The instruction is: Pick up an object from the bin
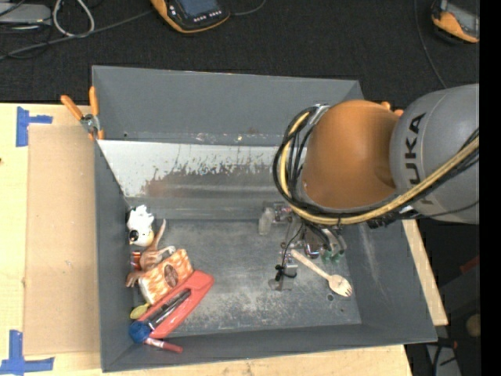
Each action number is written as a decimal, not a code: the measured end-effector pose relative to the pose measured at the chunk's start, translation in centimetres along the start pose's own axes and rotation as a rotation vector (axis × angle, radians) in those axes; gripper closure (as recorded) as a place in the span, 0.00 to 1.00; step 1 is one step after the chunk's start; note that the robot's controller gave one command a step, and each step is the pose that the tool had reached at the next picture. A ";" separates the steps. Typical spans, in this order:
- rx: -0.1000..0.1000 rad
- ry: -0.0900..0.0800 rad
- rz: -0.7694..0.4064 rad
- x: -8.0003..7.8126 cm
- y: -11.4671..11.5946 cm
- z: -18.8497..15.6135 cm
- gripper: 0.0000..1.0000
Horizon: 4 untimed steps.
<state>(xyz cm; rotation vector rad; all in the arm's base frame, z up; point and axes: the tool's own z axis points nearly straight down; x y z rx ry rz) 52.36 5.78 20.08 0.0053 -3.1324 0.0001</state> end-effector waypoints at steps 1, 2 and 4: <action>-0.001 -0.008 0.003 -0.2 0.0 -0.4 0.00; -0.001 -0.009 -0.110 -1.4 7.9 7.1 0.00; 0.000 -0.009 -0.222 -1.7 17.4 9.9 0.00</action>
Offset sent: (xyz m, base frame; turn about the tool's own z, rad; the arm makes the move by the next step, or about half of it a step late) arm 0.0197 0.1416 -0.1308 -0.1982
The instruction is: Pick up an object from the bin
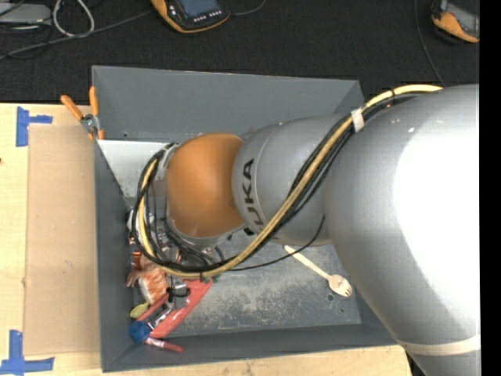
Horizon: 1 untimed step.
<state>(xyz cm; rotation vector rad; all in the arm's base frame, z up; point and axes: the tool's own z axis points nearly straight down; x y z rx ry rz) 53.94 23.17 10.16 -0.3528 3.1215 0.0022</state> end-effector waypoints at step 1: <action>-0.005 -0.012 0.081 -0.1 -0.1 2.7 0.00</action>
Offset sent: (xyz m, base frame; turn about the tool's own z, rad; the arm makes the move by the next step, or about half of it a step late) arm -0.0106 0.0002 -0.0316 0.0144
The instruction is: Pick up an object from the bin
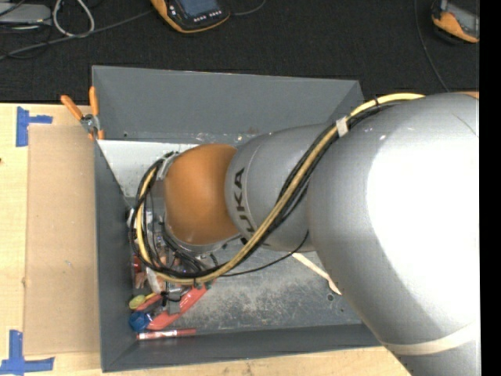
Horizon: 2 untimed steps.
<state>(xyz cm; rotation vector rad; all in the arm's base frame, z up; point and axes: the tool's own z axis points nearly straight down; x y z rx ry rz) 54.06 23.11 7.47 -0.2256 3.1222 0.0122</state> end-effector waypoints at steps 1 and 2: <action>-0.001 -0.008 -0.061 0.4 0.3 -0.5 1.00; -0.001 -0.008 -0.061 0.4 0.3 -0.5 1.00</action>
Offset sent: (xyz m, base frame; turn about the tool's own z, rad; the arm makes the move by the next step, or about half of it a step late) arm 0.0000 0.0000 0.0000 0.0000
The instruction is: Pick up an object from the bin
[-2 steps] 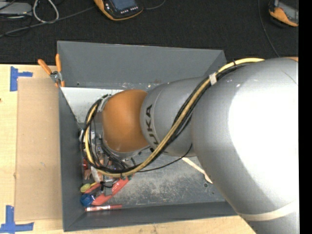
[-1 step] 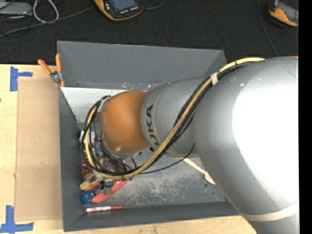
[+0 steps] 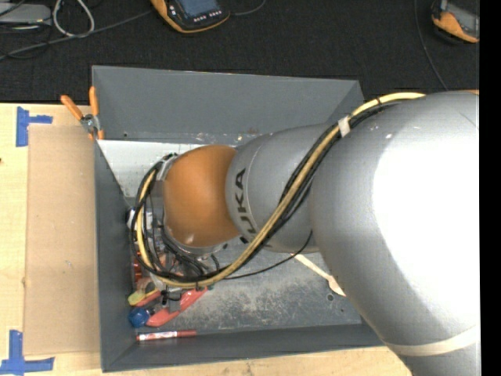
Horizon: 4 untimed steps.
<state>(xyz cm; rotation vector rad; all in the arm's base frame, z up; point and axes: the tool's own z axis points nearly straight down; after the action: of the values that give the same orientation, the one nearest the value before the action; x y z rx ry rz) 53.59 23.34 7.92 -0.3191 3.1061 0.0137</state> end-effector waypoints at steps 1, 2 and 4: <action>0.004 0.009 0.000 0.3 -0.1 -2.0 1.00; 0.000 0.000 0.001 0.0 0.0 -4.5 1.00; 0.002 0.005 0.002 0.1 0.0 -7.5 1.00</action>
Offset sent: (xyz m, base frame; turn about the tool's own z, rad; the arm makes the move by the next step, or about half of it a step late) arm -0.0009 -0.0005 0.0347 0.0002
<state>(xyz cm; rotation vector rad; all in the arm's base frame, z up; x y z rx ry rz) 53.33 23.20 15.45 -0.3161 3.1113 0.0106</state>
